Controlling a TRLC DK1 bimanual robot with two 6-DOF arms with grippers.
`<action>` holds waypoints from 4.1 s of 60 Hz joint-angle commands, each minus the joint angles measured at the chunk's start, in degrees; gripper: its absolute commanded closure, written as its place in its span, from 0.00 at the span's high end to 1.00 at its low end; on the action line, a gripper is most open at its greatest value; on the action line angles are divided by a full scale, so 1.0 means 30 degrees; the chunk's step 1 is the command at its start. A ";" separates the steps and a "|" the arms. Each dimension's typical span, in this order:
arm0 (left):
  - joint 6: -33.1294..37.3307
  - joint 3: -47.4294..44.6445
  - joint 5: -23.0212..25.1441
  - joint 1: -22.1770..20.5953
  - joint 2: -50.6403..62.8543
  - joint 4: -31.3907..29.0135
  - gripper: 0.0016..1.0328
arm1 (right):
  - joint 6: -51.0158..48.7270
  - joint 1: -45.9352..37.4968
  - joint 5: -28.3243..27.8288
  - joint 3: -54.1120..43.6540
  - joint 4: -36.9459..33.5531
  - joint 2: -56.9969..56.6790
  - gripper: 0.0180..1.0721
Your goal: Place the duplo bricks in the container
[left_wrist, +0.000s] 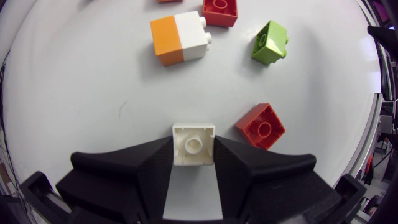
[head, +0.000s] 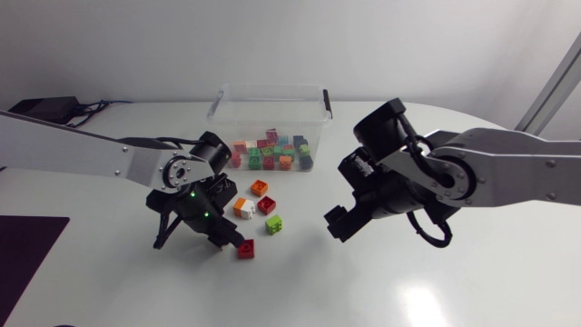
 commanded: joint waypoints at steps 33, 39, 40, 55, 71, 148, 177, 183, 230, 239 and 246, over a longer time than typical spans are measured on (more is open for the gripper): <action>0.0706 -0.0315 0.0226 0.1423 -0.5494 0.0277 0.22 | 0.0989 0.1960 -0.1153 0.5299 -0.0290 0.6646 0.92; 0.0677 -0.0403 0.0548 0.2096 -0.6226 0.0776 0.22 | 0.1282 0.2165 -0.1329 0.6149 -0.0319 0.7466 0.92; 0.0677 -0.0403 0.0636 0.2184 -0.6344 0.0863 0.22 | 0.1282 0.2224 -0.1329 0.6295 -0.0319 0.7613 0.92; 0.0501 -0.0608 0.1603 0.3327 -0.8248 0.2856 0.22 | 0.2278 0.2663 -0.1739 0.7789 -0.0348 0.9693 0.89; 0.0325 -0.0256 0.2658 0.4059 -0.8687 0.4555 0.22 | 0.3040 0.3015 -0.2091 0.8903 -0.0993 1.0864 0.89; -0.0261 0.6746 0.3654 0.4089 -0.1890 0.7807 0.22 | 0.3333 0.3337 -0.2559 0.9488 -0.0407 1.2124 0.40; -0.0935 0.8767 0.3654 0.3590 0.1625 1.0356 0.28 | 0.2952 0.2224 -0.2559 0.8434 -0.1139 0.7232 0.40; -0.0905 0.8855 0.3536 0.3503 0.1947 1.0707 0.59 | 0.2864 0.1755 -0.2559 0.8522 -0.1139 0.6558 0.40; 0.3870 0.0857 0.4415 0.3561 -0.6080 0.7250 0.95 | 0.2220 -0.0794 -0.2530 1.2447 0.0208 0.6411 0.40; 0.4749 -0.0461 0.5206 0.3385 -0.6842 0.6459 0.95 | 0.2337 -0.0765 -0.2530 1.3180 0.0707 0.6909 0.40; 0.5218 -0.0989 0.5646 0.3298 -0.6988 0.6108 0.95 | 0.2337 -0.0765 -0.2501 1.3883 0.0765 0.7378 0.40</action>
